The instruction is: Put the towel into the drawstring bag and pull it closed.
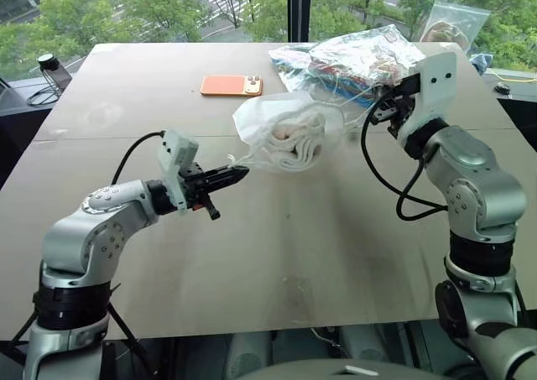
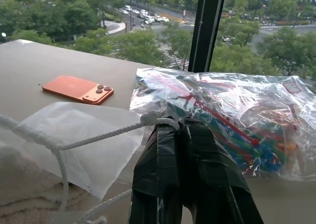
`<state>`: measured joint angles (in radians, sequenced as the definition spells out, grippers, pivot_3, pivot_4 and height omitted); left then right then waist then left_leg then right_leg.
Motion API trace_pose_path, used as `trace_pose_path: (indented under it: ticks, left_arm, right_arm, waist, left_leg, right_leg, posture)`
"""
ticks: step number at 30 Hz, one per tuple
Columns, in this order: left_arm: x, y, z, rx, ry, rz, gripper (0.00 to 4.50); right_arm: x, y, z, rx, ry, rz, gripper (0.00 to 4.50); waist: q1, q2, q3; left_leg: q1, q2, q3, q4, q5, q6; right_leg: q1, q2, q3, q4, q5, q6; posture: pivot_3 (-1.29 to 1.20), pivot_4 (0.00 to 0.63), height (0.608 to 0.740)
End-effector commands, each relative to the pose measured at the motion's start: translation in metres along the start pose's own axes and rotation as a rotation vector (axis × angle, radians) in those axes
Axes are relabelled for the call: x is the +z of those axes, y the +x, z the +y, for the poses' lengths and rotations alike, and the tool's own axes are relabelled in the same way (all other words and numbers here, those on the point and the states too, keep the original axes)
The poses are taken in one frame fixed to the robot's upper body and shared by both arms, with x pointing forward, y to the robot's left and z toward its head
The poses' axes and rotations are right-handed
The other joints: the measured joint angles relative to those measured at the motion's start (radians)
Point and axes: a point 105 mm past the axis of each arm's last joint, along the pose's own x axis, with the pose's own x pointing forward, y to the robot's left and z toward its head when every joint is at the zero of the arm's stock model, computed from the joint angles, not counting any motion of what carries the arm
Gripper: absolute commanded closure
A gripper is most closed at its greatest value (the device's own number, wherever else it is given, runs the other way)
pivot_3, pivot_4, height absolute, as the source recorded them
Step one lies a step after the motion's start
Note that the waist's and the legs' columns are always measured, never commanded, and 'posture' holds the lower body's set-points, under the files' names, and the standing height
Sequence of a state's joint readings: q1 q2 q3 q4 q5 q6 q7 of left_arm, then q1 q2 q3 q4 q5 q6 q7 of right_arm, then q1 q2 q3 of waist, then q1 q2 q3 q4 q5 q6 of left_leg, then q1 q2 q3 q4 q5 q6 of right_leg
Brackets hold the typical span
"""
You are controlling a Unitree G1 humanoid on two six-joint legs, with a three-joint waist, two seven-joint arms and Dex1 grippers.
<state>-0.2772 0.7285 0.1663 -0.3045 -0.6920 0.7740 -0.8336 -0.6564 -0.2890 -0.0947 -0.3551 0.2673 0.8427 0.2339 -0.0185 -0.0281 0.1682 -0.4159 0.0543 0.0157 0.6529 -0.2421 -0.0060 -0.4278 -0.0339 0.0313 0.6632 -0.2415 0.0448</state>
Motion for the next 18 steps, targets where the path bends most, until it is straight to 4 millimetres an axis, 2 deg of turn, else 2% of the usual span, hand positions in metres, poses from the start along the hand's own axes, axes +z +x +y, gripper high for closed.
trace_pose_path:
  ticks: [1,3,6,13,14,18]
  left_arm:
    - [0.008,0.001,-0.002,0.007,0.072,-0.030,4.47]
    - [0.007,0.002,-0.002,0.001,0.083,-0.027,4.47]
    - [0.003,0.004,-0.007,-0.048,0.089,-0.004,3.57]
    - [-0.001,0.017,-0.007,-0.063,0.125,0.001,0.25]
    - [-0.004,0.018,-0.009,-0.071,0.137,0.014,0.05]
    - [-0.025,0.028,-0.021,-0.120,0.102,0.077,0.05]
  right_arm:
    - [0.015,-0.003,0.003,0.014,-0.025,-0.065,4.50]
    - [0.014,-0.003,0.002,0.013,-0.031,-0.059,4.50]
    - [0.012,-0.005,0.000,0.009,-0.037,-0.052,4.50]
    - [0.011,-0.006,0.001,0.006,-0.039,-0.051,4.50]
    - [0.011,-0.006,0.001,0.005,-0.040,-0.050,4.50]
    - [0.010,-0.007,0.000,0.001,-0.039,-0.049,4.50]
  waist:
    - [0.001,0.000,0.000]
    - [0.001,0.000,0.000]
    - [0.001,0.000,0.000]
    - [0.002,0.000,0.000]
    - [0.002,0.000,0.000]
    - [0.001,0.000,0.000]
  left_leg:
    - [0.000,0.000,0.000,0.000,0.000,0.000]
    - [0.000,0.000,0.000,0.000,0.000,0.000]
    - [0.000,0.000,0.000,0.000,0.000,0.000]
    - [0.000,0.000,0.000,0.000,0.000,0.000]
    - [0.000,0.000,0.000,0.000,0.000,0.000]
    - [0.000,0.000,0.001,0.000,0.000,0.000]
  right_leg:
    - [0.000,0.000,0.000,0.000,0.000,0.000]
    - [0.000,0.000,0.000,0.000,0.000,0.000]
    - [0.000,0.000,0.000,0.000,0.000,0.000]
    - [0.000,0.000,0.000,0.000,0.000,0.000]
    - [0.000,0.000,0.000,0.000,0.000,0.000]
    - [0.000,0.000,0.001,0.000,0.000,0.000]
  posture:
    - [0.00,0.150,0.740]
    - [0.00,0.150,0.740]
    - [0.00,0.150,0.740]
    - [0.00,0.150,0.740]
    - [0.00,0.150,0.740]
    - [0.00,0.150,0.740]
